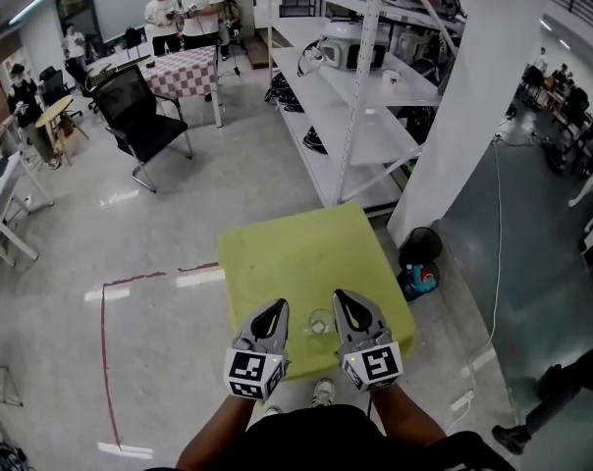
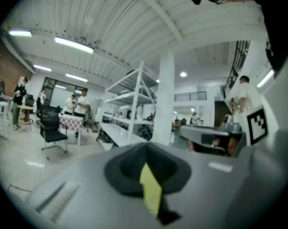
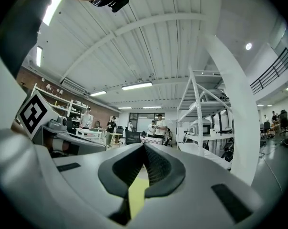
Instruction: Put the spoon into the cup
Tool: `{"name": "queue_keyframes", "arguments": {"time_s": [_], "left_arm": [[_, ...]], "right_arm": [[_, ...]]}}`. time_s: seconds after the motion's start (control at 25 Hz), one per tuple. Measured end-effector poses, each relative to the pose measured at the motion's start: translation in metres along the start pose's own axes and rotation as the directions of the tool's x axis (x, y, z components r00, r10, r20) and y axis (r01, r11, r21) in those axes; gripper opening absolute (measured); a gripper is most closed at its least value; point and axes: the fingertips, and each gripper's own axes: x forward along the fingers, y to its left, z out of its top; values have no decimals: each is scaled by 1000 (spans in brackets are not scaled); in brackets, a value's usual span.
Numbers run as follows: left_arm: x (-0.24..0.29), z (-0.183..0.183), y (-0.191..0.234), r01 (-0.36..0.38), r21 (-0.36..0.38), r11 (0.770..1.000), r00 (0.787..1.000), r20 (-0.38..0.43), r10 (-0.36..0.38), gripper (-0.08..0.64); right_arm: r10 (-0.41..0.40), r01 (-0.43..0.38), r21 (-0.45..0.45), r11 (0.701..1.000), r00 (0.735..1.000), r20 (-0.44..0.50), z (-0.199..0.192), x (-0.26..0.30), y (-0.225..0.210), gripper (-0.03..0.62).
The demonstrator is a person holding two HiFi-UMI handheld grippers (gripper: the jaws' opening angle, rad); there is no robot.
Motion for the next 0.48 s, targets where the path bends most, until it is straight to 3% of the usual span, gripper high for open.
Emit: {"name": "queue_keyframes", "arguments": {"time_s": [0.48], "left_arm": [[10,-18,2,-19,-22,1000,999,-28,19,5]], "right_arm": [[16,-15,33,999,999,-35,-23,-4,-4,6]]}}
